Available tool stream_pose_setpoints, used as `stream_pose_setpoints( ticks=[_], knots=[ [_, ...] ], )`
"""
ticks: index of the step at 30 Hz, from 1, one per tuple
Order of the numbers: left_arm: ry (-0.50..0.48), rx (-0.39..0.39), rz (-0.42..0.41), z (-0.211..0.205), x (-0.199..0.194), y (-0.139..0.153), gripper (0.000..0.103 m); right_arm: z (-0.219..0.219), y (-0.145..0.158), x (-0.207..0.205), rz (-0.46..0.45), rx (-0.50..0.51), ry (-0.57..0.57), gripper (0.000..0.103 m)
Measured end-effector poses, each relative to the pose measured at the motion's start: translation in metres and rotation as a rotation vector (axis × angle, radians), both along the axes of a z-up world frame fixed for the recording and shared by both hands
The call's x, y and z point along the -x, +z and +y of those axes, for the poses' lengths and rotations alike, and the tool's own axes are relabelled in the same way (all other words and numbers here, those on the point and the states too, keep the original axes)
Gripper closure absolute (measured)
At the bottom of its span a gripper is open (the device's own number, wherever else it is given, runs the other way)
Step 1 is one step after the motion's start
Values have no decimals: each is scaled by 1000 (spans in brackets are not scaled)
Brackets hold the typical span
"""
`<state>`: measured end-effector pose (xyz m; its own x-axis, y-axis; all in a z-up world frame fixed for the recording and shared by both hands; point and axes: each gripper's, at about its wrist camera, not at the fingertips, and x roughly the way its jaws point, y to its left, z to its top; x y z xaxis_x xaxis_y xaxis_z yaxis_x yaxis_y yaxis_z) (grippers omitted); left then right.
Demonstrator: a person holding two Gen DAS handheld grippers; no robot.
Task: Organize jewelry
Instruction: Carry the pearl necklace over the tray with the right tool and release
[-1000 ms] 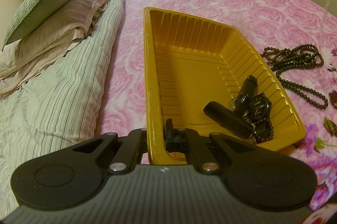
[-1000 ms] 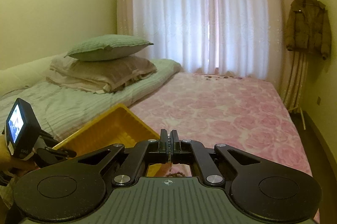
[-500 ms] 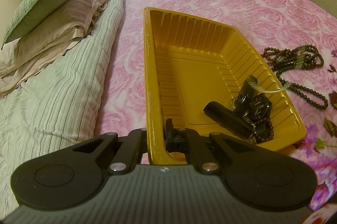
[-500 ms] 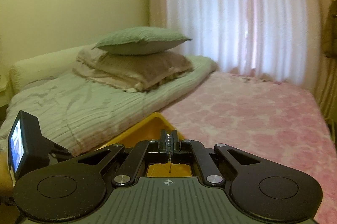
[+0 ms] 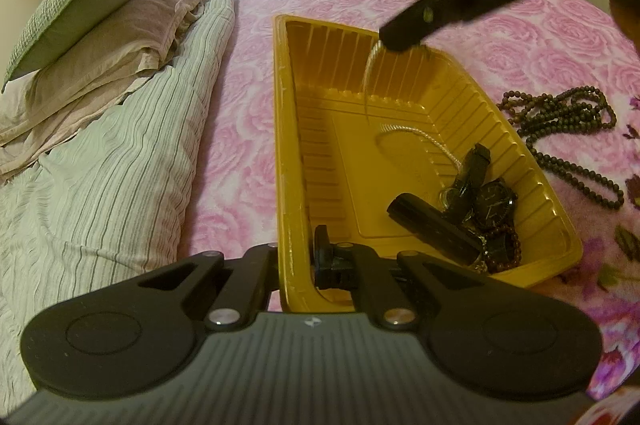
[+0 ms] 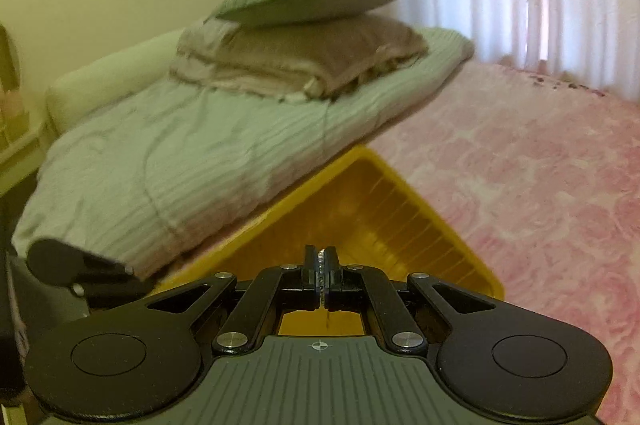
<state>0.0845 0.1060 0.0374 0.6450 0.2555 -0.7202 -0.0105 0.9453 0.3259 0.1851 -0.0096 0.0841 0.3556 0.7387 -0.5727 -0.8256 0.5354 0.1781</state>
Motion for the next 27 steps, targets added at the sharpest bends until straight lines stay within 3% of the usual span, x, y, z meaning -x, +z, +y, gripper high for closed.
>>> stream_pose_setpoints(
  ticks=[19,23,24,26,27],
  knots=[
    [0,3,0,1,0,0,100,-9,-9,-1,31,-14,-8,101],
    [0,2,-1,1,0,0,100,-21,-8,0,24,-32,-56,99],
    [0,3,0,2,0,0,100,-26,-9,0,33,-42,-73,94],
    [1,4,0,2,0,-1,100,-44,-12,0,51,-70,-122,73],
    [2,5,0,3,0,-1,100,-56,-15,1,61,-87,-149,56]
  ],
)
